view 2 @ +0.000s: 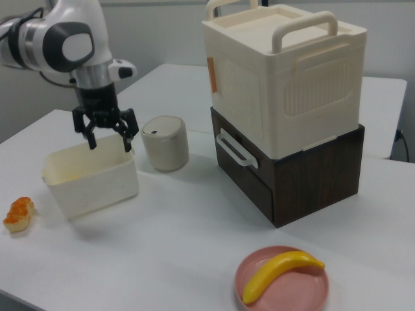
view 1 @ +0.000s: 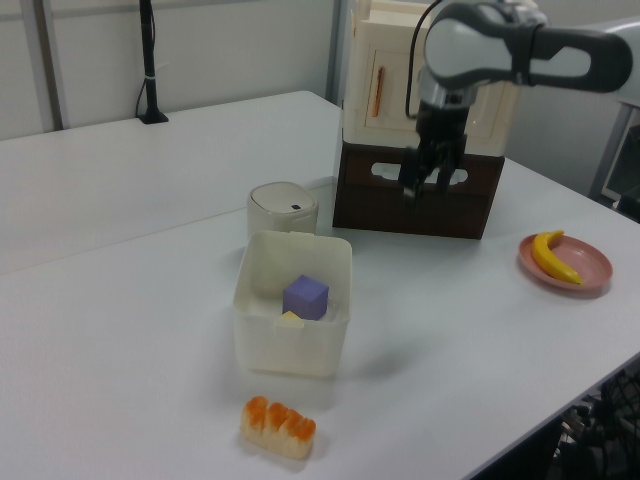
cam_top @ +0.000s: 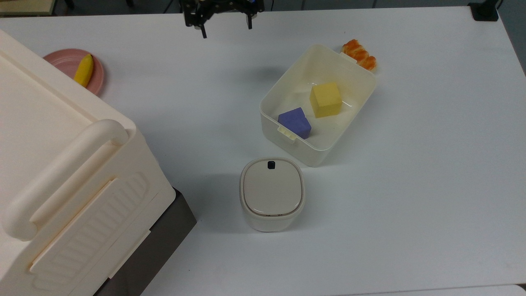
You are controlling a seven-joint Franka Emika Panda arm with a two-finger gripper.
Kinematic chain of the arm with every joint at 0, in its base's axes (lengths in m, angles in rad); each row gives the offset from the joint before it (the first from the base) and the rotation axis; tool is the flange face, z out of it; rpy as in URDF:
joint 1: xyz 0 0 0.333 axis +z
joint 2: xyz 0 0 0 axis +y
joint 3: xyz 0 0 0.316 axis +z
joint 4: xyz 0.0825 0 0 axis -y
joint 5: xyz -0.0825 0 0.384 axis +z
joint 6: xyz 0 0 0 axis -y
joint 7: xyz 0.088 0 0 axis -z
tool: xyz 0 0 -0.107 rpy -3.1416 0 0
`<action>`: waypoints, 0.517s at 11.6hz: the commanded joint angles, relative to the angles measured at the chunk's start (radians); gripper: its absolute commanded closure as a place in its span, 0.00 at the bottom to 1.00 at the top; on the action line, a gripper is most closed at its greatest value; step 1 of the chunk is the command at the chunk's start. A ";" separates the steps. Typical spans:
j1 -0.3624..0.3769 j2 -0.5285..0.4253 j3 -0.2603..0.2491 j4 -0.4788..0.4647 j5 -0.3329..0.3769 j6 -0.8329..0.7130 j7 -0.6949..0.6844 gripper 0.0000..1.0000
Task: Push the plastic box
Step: 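Lower the gripper to the rim of the translucent plastic box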
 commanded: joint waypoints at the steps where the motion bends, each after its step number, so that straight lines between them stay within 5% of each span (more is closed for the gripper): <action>1: 0.089 -0.026 -0.007 -0.103 -0.062 -0.005 -0.071 0.00; 6: 0.183 0.104 -0.005 -0.111 -0.110 0.002 -0.103 0.00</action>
